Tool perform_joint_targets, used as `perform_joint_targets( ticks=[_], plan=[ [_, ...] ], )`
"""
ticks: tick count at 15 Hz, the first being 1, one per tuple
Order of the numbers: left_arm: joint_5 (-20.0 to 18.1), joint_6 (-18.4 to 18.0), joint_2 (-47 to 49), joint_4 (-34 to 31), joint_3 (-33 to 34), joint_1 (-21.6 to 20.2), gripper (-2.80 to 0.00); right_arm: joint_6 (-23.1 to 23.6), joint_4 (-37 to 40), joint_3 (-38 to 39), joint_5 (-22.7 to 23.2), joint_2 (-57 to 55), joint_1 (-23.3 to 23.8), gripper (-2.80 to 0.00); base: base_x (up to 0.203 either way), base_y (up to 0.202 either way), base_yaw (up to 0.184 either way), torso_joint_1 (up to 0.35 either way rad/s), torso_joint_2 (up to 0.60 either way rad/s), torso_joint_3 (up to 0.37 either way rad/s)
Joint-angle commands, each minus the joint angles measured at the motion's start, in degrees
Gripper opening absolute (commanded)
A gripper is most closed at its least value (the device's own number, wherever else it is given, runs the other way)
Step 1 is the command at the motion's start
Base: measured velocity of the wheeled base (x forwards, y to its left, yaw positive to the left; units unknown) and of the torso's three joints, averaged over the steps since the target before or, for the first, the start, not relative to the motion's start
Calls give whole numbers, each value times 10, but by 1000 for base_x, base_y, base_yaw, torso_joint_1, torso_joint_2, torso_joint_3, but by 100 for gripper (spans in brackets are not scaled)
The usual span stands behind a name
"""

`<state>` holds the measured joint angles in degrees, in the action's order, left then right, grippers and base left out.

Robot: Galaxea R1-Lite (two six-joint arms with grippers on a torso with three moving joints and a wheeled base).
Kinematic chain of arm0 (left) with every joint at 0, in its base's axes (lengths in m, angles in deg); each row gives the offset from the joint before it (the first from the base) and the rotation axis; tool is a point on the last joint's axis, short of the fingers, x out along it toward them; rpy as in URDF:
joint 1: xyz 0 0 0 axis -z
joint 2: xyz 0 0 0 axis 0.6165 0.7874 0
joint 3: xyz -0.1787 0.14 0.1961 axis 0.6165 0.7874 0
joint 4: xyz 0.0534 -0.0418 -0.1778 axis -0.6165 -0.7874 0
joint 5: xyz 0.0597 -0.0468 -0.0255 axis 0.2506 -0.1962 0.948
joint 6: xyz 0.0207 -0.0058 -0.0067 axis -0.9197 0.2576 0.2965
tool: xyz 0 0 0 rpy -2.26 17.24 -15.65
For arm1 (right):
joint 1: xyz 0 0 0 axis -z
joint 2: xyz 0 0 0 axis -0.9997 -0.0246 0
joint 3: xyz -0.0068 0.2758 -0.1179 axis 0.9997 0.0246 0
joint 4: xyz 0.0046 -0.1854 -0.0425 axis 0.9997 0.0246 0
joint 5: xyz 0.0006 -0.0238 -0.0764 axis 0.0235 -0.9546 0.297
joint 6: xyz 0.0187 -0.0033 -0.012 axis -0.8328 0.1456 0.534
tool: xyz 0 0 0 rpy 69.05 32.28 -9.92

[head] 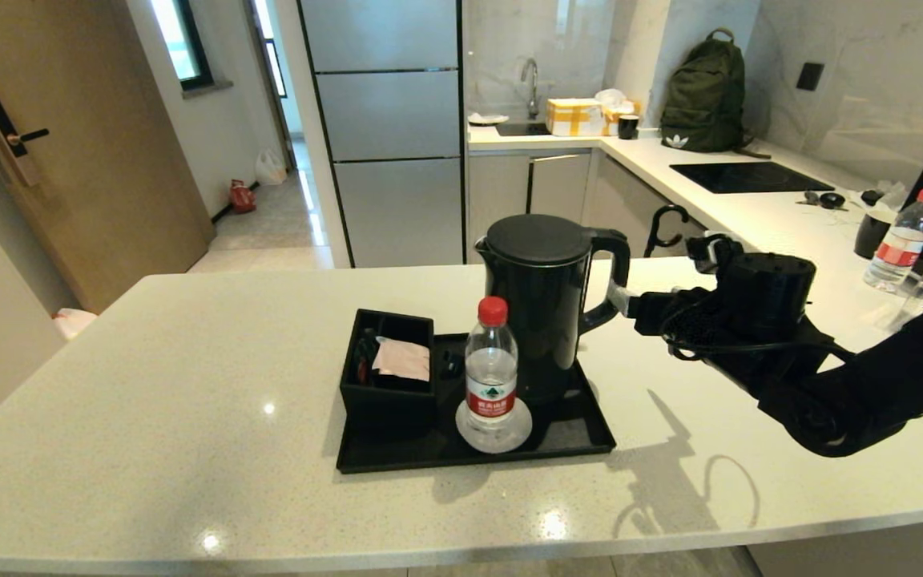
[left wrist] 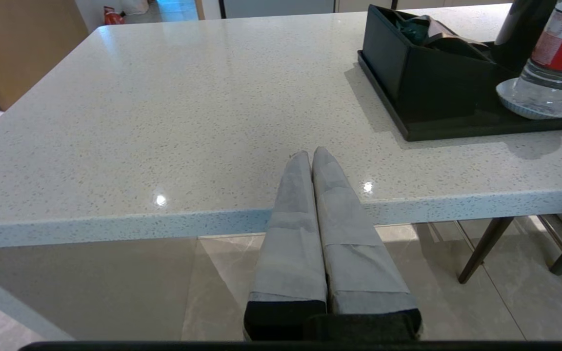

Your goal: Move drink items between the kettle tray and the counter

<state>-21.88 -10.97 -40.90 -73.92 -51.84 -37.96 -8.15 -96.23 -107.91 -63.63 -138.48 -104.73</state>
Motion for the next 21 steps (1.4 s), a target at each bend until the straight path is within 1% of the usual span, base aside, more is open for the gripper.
perform_joint_targets(
  ticks=[1, 3, 5, 7, 8, 9, 12, 14, 16, 17, 19, 20, 21],
  plan=[
    [0, 0, 1, 0, 0, 0, -280, -1, 3, 18, 1, 70, -2, 0, 0, 0, 0, 0, 0, 0],
    [0, 0, 1, 0, 0, 0, -280, -2, 35, 33, 1, 126, -4, 0, 0, 0, 0, 0, 0, 0],
    [0, 0, 1, 0, 0, 0, -280, -4, 93, 37, 2, 182, 0, 0, 0, 0, 0, 0, 0, 0],
    [0, -1, 1, 0, 0, 0, -280, -4, 171, 30, 6, 255, 32, 0, 0, 0, 0, 0, 0, 0],
    [0, 0, 1, 0, 0, 0, -280, -4, 211, 25, 8, 278, 48, -280, 0, 0, 0, 0, 0, 0],
    [0, 0, 1, 0, 0, 0, -280, -3, 252, 19, 11, 308, 62, -280, 0, 0, 0, 0, 0, 0],
    [0, 0, 1, 0, 0, 0, -280, 8, 426, -16, 9, 461, 114, -280, 0, 0, 0, 0, 0, 0],
    [0, 0, 1, 0, 0, 0, -280, 19, 575, -57, -21, 580, 161, -280, 0, 0, 0, 0, 0, 0],
    [0, 0, 1, 0, 0, 0, -280, 30, 716, -95, -50, 672, 188, -280, 0, 0, 0, 0, 0, 0],
    [0, 0, 1, 0, 0, 0, -280, 35, 773, -104, -59, 723, 192, -280, 0, 0, 0, 0, 0, 0],
    [0, 0, 1, 0, 0, 0, -280, 41, 858, -116, -89, 845, 186, -280, 0, 0, 0, 0, 0, 0],
    [0, 0, 1, 0, 0, 0, -280, 50, 892, -121, -113, 893, 169, -280, 0, 0, 0, 0, 0, 0],
    [0, 0, 1, 0, 0, 0, -280, 65, 923, -125, -145, 930, 126, -280, 0, 0, 0, 0, 0, 0]
  ],
)
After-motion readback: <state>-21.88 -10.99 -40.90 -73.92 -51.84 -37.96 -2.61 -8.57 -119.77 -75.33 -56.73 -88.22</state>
